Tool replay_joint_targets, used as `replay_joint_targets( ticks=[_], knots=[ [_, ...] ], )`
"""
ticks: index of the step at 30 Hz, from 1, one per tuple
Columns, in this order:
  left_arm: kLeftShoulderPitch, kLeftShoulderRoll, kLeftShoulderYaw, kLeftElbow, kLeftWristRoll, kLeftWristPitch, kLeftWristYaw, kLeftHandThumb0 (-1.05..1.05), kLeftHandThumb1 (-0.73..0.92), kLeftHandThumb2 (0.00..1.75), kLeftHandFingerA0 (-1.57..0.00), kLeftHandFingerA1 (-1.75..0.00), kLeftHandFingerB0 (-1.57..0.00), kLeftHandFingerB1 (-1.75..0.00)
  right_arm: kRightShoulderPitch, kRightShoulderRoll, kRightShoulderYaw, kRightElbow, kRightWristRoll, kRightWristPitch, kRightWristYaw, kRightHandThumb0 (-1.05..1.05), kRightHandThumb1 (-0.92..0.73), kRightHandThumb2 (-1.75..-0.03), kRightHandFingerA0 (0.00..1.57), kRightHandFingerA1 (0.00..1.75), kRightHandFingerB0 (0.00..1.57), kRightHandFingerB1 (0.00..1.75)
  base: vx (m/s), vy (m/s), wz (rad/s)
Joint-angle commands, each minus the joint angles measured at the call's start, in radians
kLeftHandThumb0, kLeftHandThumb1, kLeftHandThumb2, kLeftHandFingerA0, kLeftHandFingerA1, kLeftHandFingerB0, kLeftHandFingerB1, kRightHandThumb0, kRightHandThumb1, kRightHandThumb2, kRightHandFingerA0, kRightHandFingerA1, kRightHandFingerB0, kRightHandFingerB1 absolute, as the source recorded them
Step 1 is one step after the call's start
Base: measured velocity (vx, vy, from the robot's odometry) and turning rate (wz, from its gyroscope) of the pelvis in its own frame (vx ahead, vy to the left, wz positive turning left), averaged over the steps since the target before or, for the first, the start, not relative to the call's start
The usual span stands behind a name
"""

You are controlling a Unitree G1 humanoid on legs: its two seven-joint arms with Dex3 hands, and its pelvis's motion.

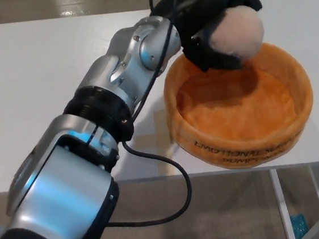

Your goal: Use the left hand to pick up the pink round toy on the left and place it inside the orange plate on the desk.

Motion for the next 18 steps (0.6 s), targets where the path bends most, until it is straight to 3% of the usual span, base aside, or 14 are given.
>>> replay_joint_targets(
  ticks=[1, 2, 10, 11, 16, 17, 18],
  knots=[
    [-0.046, -0.018, -0.039, 0.025, 0.022, 0.148, -0.214, -0.78, 0.43, 0.84, 0.00, 0.00, 0.00, 0.00, 0.006, -0.004, 0.000, 0.001, 0.002, 0.004, 0.003, -0.37, -0.58, -0.58, 0.74, 0.57, 0.63, 0.44, 0.00, 0.000, 0.00],
    [-0.051, -0.018, -0.040, 0.026, 0.021, 0.151, -0.223, -0.90, 0.50, 0.60, 0.00, 0.00, 0.00, -0.06, 0.002, -0.006, 0.000, 0.001, 0.002, 0.006, 0.005, -0.38, -0.58, -0.58, 0.74, 0.55, 0.62, 0.43, 0.00, 0.000, 0.00],
    [-0.054, -0.026, -0.030, 0.017, -0.010, 0.180, -0.298, -1.00, 0.58, 0.64, 0.00, 0.00, 0.00, -0.04, -0.007, -0.011, 0.006, 0.001, -0.004, 0.004, 0.005, -0.39, -0.59, -0.58, 0.74, 0.54, 0.62, 0.44, 0.00, 0.000, 0.00],
    [-0.056, -0.025, -0.031, 0.014, -0.009, 0.180, -0.303, -0.91, 0.49, 0.92, 0.00, 0.00, 0.00, 0.00, -0.008, -0.011, 0.003, 0.001, 0.000, 0.005, 0.007, -0.37, -0.58, -0.58, 0.74, 0.55, 0.62, 0.44, 0.00, 0.000, 0.00],
    [-0.054, -0.015, -0.018, 0.000, -0.017, 0.184, -0.325, -0.89, 0.48, 0.91, 0.00, 0.00, 0.00, -0.01, -0.011, -0.011, 0.006, 0.000, -0.003, 0.005, 0.003, -0.39, -0.59, -0.58, 0.74, 0.57, 0.63, 0.44, 0.00, 0.000, 0.00],
    [-0.052, -0.010, -0.017, -0.004, -0.015, 0.182, -0.326, -1.01, 0.57, 0.66, 0.00, 0.00, 0.00, -0.11, -0.012, -0.010, 0.006, 0.000, -0.003, 0.006, 0.001, -0.39, -0.59, -0.58, 0.74, 0.57, 0.63, 0.44, 0.00, 0.000, 0.00],
    [-0.051, -0.008, -0.016, -0.007, -0.014, 0.181, -0.327, -1.01, 0.57, 0.66, 0.00, 0.00, 0.00, -0.11, -0.012, -0.010, 0.006, 0.000, -0.003, 0.006, 0.001, -0.39, -0.59, -0.58, 0.74, 0.57, 0.63, 0.44, 0.00, 0.000, 0.00]
  ],
)
